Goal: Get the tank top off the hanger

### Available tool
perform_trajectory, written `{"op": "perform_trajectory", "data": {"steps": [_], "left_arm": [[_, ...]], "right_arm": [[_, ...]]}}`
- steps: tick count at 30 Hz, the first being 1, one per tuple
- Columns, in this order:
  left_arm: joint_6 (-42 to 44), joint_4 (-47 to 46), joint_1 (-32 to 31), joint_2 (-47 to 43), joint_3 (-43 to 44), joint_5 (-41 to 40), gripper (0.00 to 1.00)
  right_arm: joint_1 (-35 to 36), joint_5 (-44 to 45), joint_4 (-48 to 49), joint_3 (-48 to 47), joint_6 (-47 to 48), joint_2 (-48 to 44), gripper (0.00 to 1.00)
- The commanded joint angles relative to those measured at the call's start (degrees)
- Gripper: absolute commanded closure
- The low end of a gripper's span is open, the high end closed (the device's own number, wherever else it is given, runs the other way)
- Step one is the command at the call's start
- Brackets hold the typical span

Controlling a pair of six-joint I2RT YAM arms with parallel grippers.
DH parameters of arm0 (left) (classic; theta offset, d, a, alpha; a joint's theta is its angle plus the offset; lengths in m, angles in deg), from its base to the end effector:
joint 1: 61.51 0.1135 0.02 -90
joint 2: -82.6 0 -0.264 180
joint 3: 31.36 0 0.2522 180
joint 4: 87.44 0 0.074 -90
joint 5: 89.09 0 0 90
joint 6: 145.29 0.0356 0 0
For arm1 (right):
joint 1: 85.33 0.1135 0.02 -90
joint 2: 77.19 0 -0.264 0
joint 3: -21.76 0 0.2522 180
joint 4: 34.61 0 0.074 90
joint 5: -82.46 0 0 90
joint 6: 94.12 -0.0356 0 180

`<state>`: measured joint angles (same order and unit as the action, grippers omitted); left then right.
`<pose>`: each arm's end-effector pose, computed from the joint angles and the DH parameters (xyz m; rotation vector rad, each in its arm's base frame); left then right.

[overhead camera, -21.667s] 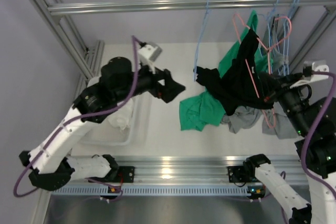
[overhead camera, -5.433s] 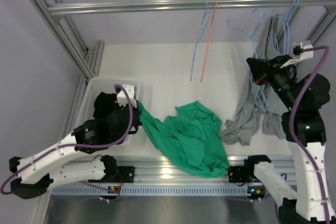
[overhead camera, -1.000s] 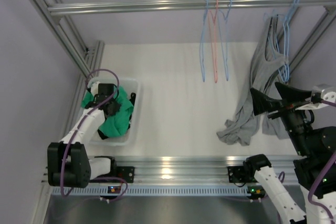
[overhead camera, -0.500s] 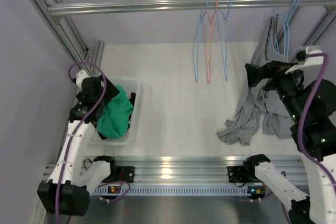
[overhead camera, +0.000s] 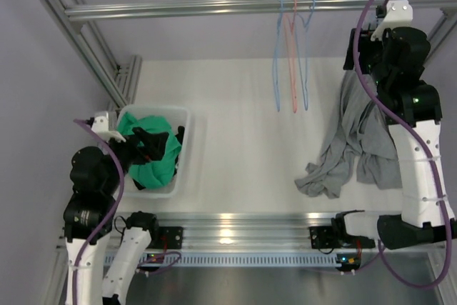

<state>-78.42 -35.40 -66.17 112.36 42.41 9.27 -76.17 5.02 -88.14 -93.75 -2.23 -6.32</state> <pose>0.0797 -0.0117 0.4045 -0.1692 1.7251 -0.4837 0.2188 0.0274 0.5233 -0.0044 1.7231 -0.0953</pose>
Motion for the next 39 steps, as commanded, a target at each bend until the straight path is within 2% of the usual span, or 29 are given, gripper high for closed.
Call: {"op": "perform_trajectory", "data": {"steps": [1, 11, 17, 31, 38, 39], "left_arm": [[3.3, 2.8, -1.7, -2.3, -5.7, 7.7, 0.01], [2.7, 3.2, -3.4, -3.1, -7.7, 4.0, 0.01], [2.4, 3.2, -3.4, -3.0, -7.9, 4.2, 0.01], [2.3, 3.1, -3.6, -2.7, -7.9, 4.5, 0.01], [2.1, 3.1, -3.7, -2.8, -8.1, 4.2, 0.01], [2.1, 3.0, -3.7, -2.7, -8.1, 4.2, 0.01]], "right_arm": [[-2.8, 1.3, -2.9, -4.9, 2.7, 0.8, 0.30], [-7.1, -1.5, -4.2, -6.3, 3.8, 3.4, 0.38], [-12.6, -5.0, -4.0, -4.1, 2.5, 4.9, 0.39], [-14.7, -7.5, -3.9, -3.6, 1.4, 8.5, 0.45], [-14.9, -10.6, -3.7, -3.1, 0.2, 10.1, 0.54], [-14.9, -10.5, -3.3, -3.4, -0.3, 10.2, 0.59]]}}
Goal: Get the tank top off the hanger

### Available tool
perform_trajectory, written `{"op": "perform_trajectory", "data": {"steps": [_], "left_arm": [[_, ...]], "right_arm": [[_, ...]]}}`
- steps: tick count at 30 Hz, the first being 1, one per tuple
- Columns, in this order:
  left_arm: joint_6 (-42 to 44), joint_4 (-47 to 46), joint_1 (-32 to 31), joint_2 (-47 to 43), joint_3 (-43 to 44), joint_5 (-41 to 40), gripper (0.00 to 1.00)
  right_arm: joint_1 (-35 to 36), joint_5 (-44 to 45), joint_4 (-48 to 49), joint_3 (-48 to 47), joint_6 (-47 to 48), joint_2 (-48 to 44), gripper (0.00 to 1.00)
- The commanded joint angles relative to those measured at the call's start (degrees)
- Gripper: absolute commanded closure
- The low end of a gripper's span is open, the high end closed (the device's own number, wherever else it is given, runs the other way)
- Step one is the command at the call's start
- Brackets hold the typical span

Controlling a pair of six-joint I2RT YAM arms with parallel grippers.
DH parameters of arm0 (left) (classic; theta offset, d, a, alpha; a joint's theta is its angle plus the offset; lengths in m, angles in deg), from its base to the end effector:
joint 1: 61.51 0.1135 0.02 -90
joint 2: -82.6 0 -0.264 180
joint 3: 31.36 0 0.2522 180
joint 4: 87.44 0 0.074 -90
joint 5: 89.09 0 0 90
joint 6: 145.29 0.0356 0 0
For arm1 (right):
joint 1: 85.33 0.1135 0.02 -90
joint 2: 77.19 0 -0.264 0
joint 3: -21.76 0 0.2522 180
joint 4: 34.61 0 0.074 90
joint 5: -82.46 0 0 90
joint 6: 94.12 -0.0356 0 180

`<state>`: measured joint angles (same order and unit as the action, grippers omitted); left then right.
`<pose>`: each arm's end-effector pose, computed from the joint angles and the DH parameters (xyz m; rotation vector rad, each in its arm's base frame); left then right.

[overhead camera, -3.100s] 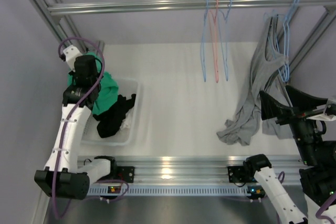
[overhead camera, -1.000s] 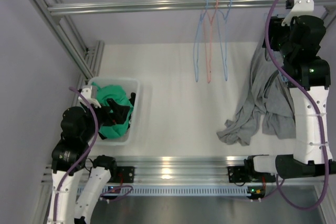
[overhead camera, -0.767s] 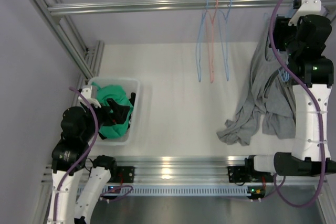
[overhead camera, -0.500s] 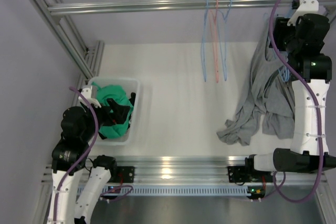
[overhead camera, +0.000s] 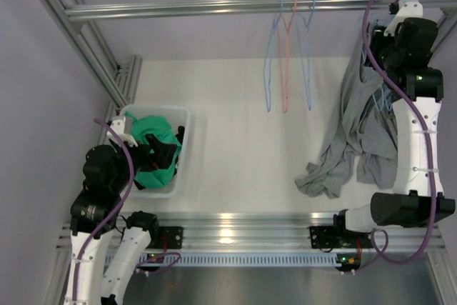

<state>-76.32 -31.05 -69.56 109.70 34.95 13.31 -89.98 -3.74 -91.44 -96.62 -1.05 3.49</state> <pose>0.0824 -0.0194 0.3611 -0.0633 1.8993 -0.5500 0.2792 -0.0251 0.4924 0.0713 1.9056 -0.1544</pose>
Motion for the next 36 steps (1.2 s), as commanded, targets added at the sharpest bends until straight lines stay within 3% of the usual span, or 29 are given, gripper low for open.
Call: {"op": "perform_trajectory", "data": {"steps": [1, 2, 3, 7, 11, 17, 24, 30, 36], "left_arm": [[0.0, -1.2, -0.3, -0.1, -0.7, 0.3, 0.01], [0.0, -1.3, -0.3, 0.0, -0.7, 0.3, 0.01], [-0.1, -1.3, -0.3, -0.1, -0.8, 0.3, 0.01], [-0.1, -1.3, -0.3, 0.0, -0.9, 0.2, 0.01], [-0.1, -1.5, -0.3, 0.2, -1.0, 0.3, 0.01], [-0.2, -1.6, -0.4, 0.5, -1.2, 0.4, 0.01], [-0.2, -1.8, -0.3, 0.9, -1.3, 0.4, 0.01], [-0.1, -1.9, -0.3, 0.9, -1.3, 0.5, 0.01], [-0.2, -1.9, -0.3, 0.9, -1.4, 0.7, 0.01]], "right_arm": [[-1.2, -1.8, 0.6, -0.5, -1.8, 0.4, 0.62], [-1.4, -1.7, 1.1, -0.5, -2.1, 0.6, 0.72], [-1.6, -1.4, 1.8, -0.7, -2.6, 0.7, 0.77], [-1.8, -1.7, 2.7, -1.2, -4.5, 1.2, 0.85], [-1.8, -3.4, 4.0, -1.6, -6.0, 1.0, 1.00], [-1.8, -11.4, 12.8, 0.5, -7.5, -1.5, 1.00], [-1.8, -14.1, 25.1, 4.9, -9.7, -6.4, 1.00], [-1.8, -17.2, 39.2, 14.0, -11.2, -12.7, 1.00], [-1.8, -17.4, 41.2, 17.8, -11.0, -15.9, 1.00]]}}
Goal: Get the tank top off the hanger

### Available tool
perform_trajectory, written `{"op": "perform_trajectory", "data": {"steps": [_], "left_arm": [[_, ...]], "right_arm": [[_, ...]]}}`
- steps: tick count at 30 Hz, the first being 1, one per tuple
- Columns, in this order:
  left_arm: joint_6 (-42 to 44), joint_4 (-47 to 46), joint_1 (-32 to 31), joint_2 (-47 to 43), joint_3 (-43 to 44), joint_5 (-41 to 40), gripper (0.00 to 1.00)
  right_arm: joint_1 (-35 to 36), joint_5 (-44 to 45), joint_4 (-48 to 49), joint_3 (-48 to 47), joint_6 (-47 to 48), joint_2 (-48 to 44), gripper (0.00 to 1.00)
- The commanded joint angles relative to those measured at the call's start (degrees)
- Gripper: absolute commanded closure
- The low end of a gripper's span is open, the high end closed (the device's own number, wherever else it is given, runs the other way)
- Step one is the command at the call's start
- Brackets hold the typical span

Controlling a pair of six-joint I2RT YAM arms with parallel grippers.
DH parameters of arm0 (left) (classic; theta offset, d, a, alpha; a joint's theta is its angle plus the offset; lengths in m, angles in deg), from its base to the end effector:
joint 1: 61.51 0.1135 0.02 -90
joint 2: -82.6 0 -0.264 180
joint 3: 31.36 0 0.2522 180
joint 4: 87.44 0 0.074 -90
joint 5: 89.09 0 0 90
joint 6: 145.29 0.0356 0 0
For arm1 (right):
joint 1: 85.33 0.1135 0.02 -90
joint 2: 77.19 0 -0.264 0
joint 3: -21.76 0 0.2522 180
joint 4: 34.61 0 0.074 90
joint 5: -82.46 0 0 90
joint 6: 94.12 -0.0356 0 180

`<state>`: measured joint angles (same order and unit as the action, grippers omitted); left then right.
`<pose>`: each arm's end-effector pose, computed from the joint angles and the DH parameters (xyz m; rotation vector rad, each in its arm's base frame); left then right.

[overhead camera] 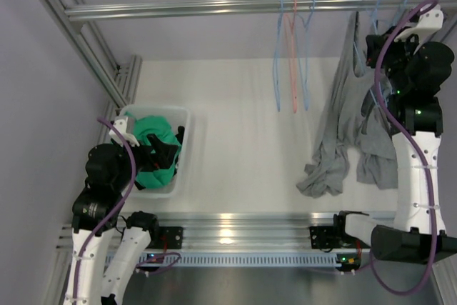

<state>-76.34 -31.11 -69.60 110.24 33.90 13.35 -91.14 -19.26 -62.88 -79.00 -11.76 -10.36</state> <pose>0.0869 -0.0201 0.3550 -0.0676 1.9262 -0.5493 0.2332 -0.0165 0.5077 0.0067 1.4765 0.1764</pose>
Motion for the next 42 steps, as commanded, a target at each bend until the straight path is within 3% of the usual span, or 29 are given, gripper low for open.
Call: {"op": "perform_trajectory", "data": {"steps": [1, 10, 15, 18, 19, 21, 22, 23, 26, 31, 32, 36, 42], "left_arm": [[-0.1, -1.8, -0.3, 0.4, -0.4, 0.6, 0.01], [0.8, -2.2, -0.3, 5.0, 3.2, 4.2, 0.01], [-3.0, -7.1, -0.3, 12.8, 12.7, 20.1, 0.01], [-7.7, -12.6, -2.2, 19.3, 18.9, 25.3, 0.01], [-8.4, -14.9, -4.4, 22.1, 20.4, 23.7, 0.01], [-7.0, -15.7, -16.9, 25.6, 25.9, 16.1, 0.01], [-5.8, -15.7, -22.8, 29.7, 27.9, 6.0, 0.01], [-3.3, -15.9, -33.2, 31.9, 29.9, 1.6, 0.01], [1.7, -18.9, -47.7, 39.7, 37.9, -9.4, 0.01], [11.4, -27.5, -54.6, 49.7, 48.1, -5.0, 0.01], [12.3, -27.9, -56.0, 51.6, 53.3, -3.6, 0.03], [17.5, -27.9, -58.8, 60.1, 65.7, -1.2, 0.05], [20.5, -28.8, -59.8, 68.5, 75.7, 0.9, 0.10]], "right_arm": [[-0.6, -1.9, 12.7, 0.7, -0.2, -3.2, 1.00], [-0.6, -2.2, 10.2, 12.0, -2.9, -17.5, 1.00], [-0.6, -5.2, 1.7, 15.5, -4.7, -25.9, 1.00], [-0.6, -4.6, -7.0, 15.0, -5.2, -34.2, 1.00], [-0.6, -4.3, -9.7, 13.7, -5.2, -35.6, 1.00], [-0.6, -3.5, -14.9, 12.0, -5.6, -38.4, 1.00], [-0.6, -3.5, -19.2, 9.7, -5.8, -40.6, 1.00], [-0.5, -3.3, -21.5, 8.0, -6.0, -41.4, 1.00], [-0.5, -3.0, -28.9, 0.1, -5.4, -43.3, 1.00], [1.2, -3.6, -35.2, -12.6, -5.7, -43.0, 1.00], [1.6, -5.2, -35.9, -14.0, -6.0, -42.6, 1.00], [3.0, -10.0, -37.3, -16.2, -7.0, -41.5, 1.00], [4.6, -16.3, -37.2, -17.6, -7.9, -39.5, 1.00]]}}
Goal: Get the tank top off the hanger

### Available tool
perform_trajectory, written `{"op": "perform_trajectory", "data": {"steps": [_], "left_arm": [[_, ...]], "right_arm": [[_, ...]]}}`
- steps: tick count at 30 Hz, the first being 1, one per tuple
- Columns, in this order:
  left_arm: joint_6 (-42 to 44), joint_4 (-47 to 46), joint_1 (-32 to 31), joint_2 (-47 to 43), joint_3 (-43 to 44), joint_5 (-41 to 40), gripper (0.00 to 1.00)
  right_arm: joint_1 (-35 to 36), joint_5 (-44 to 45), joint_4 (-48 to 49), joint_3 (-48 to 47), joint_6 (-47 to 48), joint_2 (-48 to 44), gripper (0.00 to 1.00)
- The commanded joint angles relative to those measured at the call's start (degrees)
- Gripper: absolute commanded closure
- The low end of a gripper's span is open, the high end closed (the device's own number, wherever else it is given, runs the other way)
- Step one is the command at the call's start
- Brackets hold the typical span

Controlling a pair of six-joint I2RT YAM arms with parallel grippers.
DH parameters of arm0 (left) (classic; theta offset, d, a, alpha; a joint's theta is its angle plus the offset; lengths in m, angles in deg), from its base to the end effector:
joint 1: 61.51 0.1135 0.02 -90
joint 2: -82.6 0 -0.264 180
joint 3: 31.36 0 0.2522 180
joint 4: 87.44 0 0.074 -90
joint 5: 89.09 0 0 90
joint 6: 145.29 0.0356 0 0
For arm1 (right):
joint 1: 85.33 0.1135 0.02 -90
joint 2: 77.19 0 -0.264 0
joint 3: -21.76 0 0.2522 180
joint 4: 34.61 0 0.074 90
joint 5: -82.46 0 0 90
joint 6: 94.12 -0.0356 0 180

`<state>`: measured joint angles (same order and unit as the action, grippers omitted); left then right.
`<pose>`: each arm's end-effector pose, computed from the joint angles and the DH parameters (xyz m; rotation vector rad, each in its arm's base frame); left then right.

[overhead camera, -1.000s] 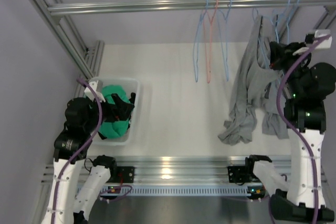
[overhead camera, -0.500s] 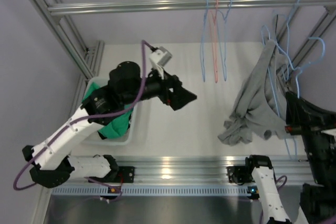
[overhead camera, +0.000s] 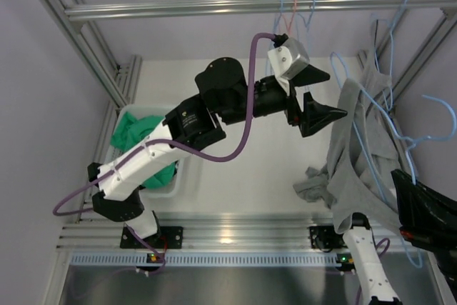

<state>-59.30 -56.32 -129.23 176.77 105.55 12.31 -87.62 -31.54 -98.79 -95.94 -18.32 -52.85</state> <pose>0.1190 -0.3090 0.5699 0.9254 1.1495 -1.1710 -0.1416 0.0202 0.5260 -0.2260 1.0949 0.4080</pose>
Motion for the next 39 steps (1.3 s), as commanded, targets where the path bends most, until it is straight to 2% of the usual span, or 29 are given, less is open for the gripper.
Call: {"op": "perform_trajectory", "data": {"steps": [1, 3, 6, 7, 8, 10, 11, 12, 19, 26, 27, 28, 31, 32, 34, 35, 36, 37, 38, 39], "left_arm": [[3.5, -3.5, -0.1, 2.9, 4.2, 2.1, 0.11], [3.5, -3.9, -0.2, 3.5, 4.1, 2.1, 0.12], [5.2, -4.1, -0.2, 4.7, 4.1, -0.9, 0.24], [5.4, -4.1, -0.3, 5.2, 4.1, -2.6, 0.46], [5.9, -4.2, -0.2, 5.4, 4.1, -3.0, 0.58], [6.3, -4.0, -0.3, 5.7, 3.9, -3.4, 0.75], [6.3, -4.1, -0.3, 5.7, 3.4, -3.7, 0.95], [6.4, -4.1, -0.3, 5.5, 3.1, -4.2, 1.00], [6.3, -4.1, -0.3, -0.3, -3.5, -9.8, 1.00], [6.3, -4.0, -0.2, -7.2, -12.3, -18.7, 0.99], [6.0, -4.1, -0.2, -7.9, -13.2, -19.4, 0.90], [5.8, -4.0, -0.2, -9.1, -14.9, -20.3, 0.77], [5.4, -4.0, -0.2, -10.2, -16.4, -19.9, 0.76], [5.5, -4.0, -0.2, -10.3, -16.8, -19.9, 0.86], [5.3, -4.0, -0.2, -10.6, -17.2, -20.4, 0.88], [5.3, -4.0, -0.2, -10.6, -17.6, -20.3, 0.76], [5.3, -4.0, -0.2, -10.8, -17.8, -20.2, 0.71], [5.3, -4.0, -0.2, -10.9, -18.1, -20.1, 0.72], [5.5, -4.0, -0.2, -10.9, -18.5, -19.3, 0.86], [5.4, -4.0, -0.2, -11.1, -18.7, -19.2, 0.92]], "right_arm": [[1.3, -4.1, -1.3, -0.6, -1.3, 3.3, 1.00], [1.5, -4.2, -1.3, -0.5, -1.1, 3.5, 1.00], [1.8, -5.3, -1.2, -0.8, -1.0, 4.0, 1.00], [1.8, -5.5, -1.2, -1.0, -0.9, 4.1, 1.00], [1.8, -6.0, -1.0, -1.1, -0.7, 4.2, 1.00], [1.8, -5.8, -1.1, -1.0, -0.6, 4.4, 1.00], [1.8, -5.5, -1.1, -0.9, -0.3, 4.4, 1.00], [1.8, -5.3, -1.1, -0.7, -0.1, 4.4, 1.00], [4.0, -3.5, -1.0, 3.6, 1.6, 5.8, 1.00], [4.1, -9.1, -0.7, 6.2, 4.1, 8.0, 1.00], [4.1, -9.8, -0.7, 6.4, 4.3, 8.0, 1.00], [4.1, -10.6, -0.5, 6.7, 4.4, 8.3, 1.00], [4.1, -13.4, 0.5, 7.0, 3.8, 8.5, 1.00], [4.1, -14.0, 0.8, 6.9, 3.8, 8.6, 1.00], [4.1, -14.0, 0.8, 6.6, 3.8, 8.6, 1.00], [4.1, -13.9, 0.8, 6.5, 3.8, 8.7, 1.00], [4.1, -13.9, 0.8, 6.6, 3.9, 8.8, 1.00], [4.0, -14.0, 0.8, 6.6, 3.9, 8.8, 1.00], [4.1, -14.0, 0.8, 6.6, 4.0, 8.8, 1.00], [4.1, -14.0, 0.8, 6.7, 4.0, 8.8, 1.00]]}}
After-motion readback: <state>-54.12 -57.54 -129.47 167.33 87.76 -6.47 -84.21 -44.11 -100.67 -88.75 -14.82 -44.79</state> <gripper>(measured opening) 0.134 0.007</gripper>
